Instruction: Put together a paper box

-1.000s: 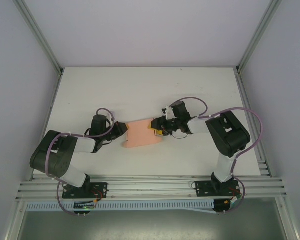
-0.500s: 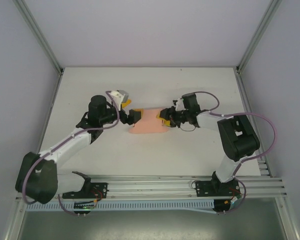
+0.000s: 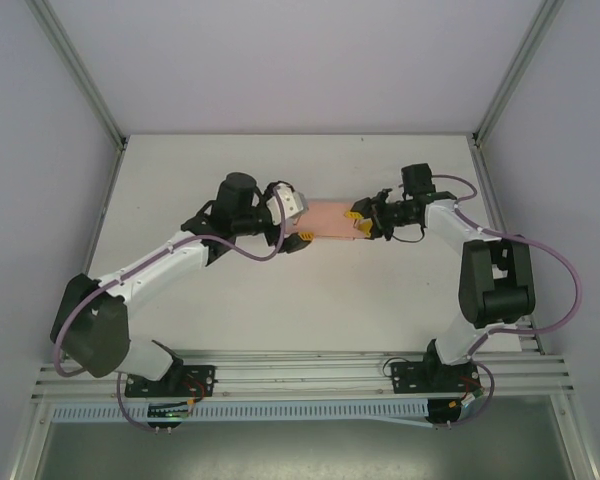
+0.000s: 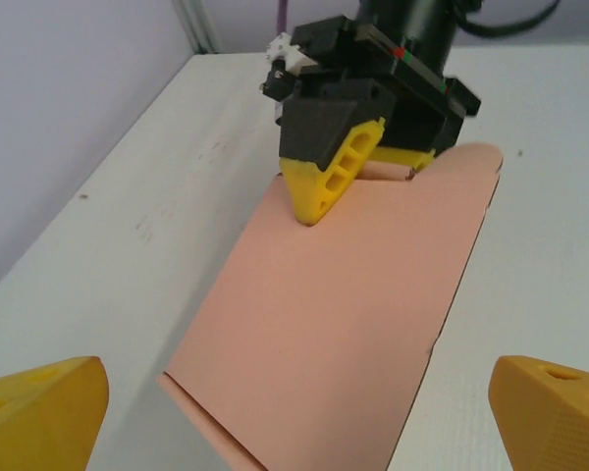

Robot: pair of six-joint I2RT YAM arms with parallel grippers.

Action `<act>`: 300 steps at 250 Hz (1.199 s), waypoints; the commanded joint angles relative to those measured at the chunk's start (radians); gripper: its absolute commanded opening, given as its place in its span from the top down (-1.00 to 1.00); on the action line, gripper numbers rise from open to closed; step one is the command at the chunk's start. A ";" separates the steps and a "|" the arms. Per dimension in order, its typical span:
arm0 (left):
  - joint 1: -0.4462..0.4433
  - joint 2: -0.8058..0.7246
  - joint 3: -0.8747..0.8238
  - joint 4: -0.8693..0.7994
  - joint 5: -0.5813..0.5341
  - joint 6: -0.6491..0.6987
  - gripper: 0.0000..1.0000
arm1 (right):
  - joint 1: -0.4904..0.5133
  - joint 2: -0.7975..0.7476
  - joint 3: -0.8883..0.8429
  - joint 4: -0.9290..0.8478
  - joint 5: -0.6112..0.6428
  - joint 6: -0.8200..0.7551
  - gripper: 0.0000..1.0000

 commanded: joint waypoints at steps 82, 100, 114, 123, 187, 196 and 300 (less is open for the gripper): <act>-0.093 0.106 0.041 -0.051 -0.231 0.503 -0.97 | -0.043 -0.030 0.048 -0.084 -0.084 0.078 0.35; -0.093 0.105 0.009 0.003 -0.230 0.508 -0.97 | -0.041 -0.023 0.052 -0.084 -0.090 0.083 0.35; -0.093 0.118 -0.016 0.082 -0.272 0.512 -0.97 | -0.035 -0.024 0.053 -0.085 -0.102 0.080 0.35; -0.093 0.135 -0.026 0.118 -0.301 0.528 -0.97 | -0.033 -0.027 0.052 -0.091 -0.106 0.079 0.35; -0.093 0.212 -0.064 0.299 -0.371 0.567 -0.96 | -0.019 -0.061 -0.008 -0.032 -0.110 0.157 0.34; -0.093 0.213 -0.071 0.331 -0.366 0.557 -0.96 | -0.015 -0.058 -0.007 -0.031 -0.115 0.155 0.34; -0.093 0.198 -0.087 0.382 -0.363 0.564 -0.01 | 0.001 -0.028 0.025 -0.077 -0.127 0.115 0.31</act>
